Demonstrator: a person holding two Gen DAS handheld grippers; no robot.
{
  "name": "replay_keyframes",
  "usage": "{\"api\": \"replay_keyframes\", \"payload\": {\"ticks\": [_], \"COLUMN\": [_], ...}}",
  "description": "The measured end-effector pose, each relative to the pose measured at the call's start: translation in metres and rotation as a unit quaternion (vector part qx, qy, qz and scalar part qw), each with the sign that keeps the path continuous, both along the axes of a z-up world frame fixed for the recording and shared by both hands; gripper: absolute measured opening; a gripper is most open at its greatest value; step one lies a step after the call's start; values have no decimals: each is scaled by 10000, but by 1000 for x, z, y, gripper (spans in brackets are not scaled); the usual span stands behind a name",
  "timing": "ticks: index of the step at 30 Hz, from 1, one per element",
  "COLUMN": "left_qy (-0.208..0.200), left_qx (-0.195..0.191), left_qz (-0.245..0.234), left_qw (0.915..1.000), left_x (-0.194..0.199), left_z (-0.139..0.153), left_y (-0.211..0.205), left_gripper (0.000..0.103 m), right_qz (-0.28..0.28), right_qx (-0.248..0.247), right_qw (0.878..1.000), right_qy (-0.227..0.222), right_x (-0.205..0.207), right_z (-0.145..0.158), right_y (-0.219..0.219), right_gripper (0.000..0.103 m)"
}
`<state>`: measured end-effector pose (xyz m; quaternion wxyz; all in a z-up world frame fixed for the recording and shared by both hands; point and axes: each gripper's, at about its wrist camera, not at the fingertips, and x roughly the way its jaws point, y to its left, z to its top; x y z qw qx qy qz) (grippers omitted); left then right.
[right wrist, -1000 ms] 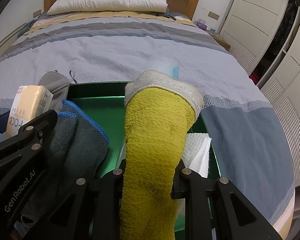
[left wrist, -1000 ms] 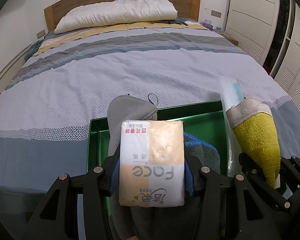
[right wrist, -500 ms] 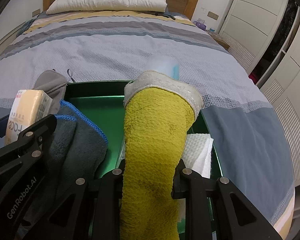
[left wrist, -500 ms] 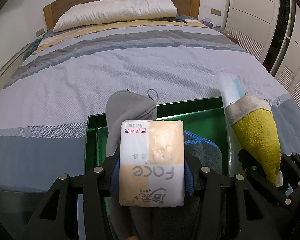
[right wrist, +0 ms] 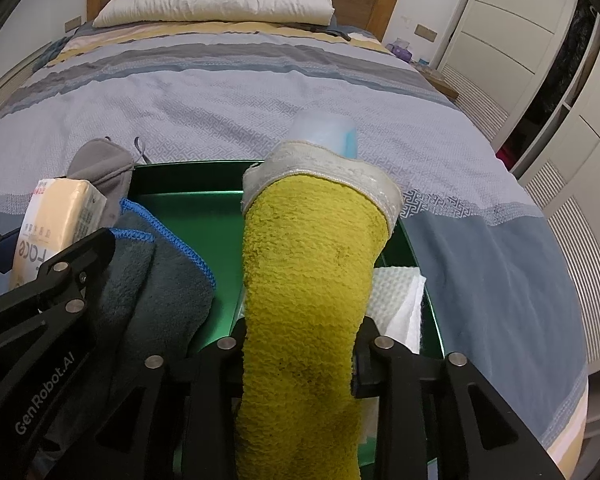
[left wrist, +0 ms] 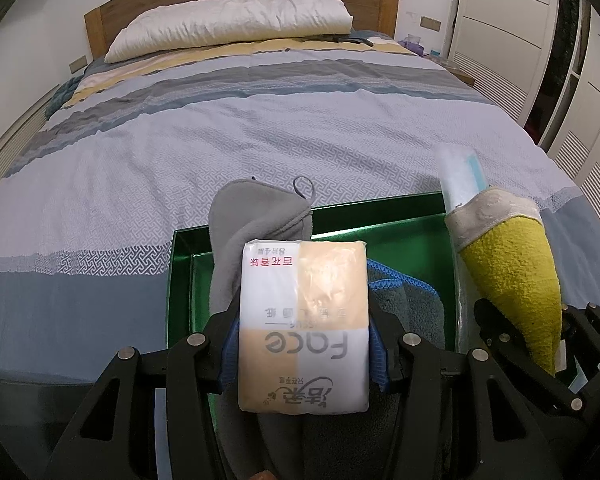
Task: Organize soft objects
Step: 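Open both tools to release the tissue pack and yellow towel in the tray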
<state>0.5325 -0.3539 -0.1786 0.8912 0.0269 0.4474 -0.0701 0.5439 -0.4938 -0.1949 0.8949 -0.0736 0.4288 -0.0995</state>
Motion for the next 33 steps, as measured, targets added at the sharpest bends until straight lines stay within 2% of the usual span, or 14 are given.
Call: {"api": "replay_keyframes", "payload": {"ticks": [2, 3, 4, 6, 8, 10, 12, 28, 33], "left_qy": [-9, -8, 1, -1, -14, -13, -43, -310, -544], "left_qx": [1, -10, -26, -25, -67, -87, -116, -317, -254], "left_qz": [-11, -11, -4, 2, -9, -9, -16, 142, 281], "left_qw": [10000, 10000, 10000, 10000, 10000, 10000, 9999, 9989, 9978], "left_x": [0, 0, 0, 0, -1, -1, -2, -8, -15], "left_z": [1, 1, 1, 1, 3, 5, 7, 32, 50], "left_y": [1, 1, 1, 1, 1, 1, 1, 7, 7], "left_gripper": [47, 48, 50, 62, 62, 64, 72, 73, 73], "right_qz": [-8, -11, -20, -25, -6, 24, 38, 13, -45], "right_qx": [17, 13, -1, -28, -17, -39, -54, -109, -84], "right_qw": [10000, 10000, 10000, 9999, 9998, 9998, 9997, 9992, 9986], "right_qy": [-14, -30, -54, -114, -187, -208, -214, -386, -513], "right_x": [-1, -2, -2, -4, -7, -9, -11, -27, -36], "right_z": [1, 1, 1, 4, 8, 10, 12, 29, 39], "right_y": [0, 0, -1, -1, 0, 1, 2, 6, 7], "right_gripper": [40, 48, 51, 62, 70, 70, 72, 80, 95]}}
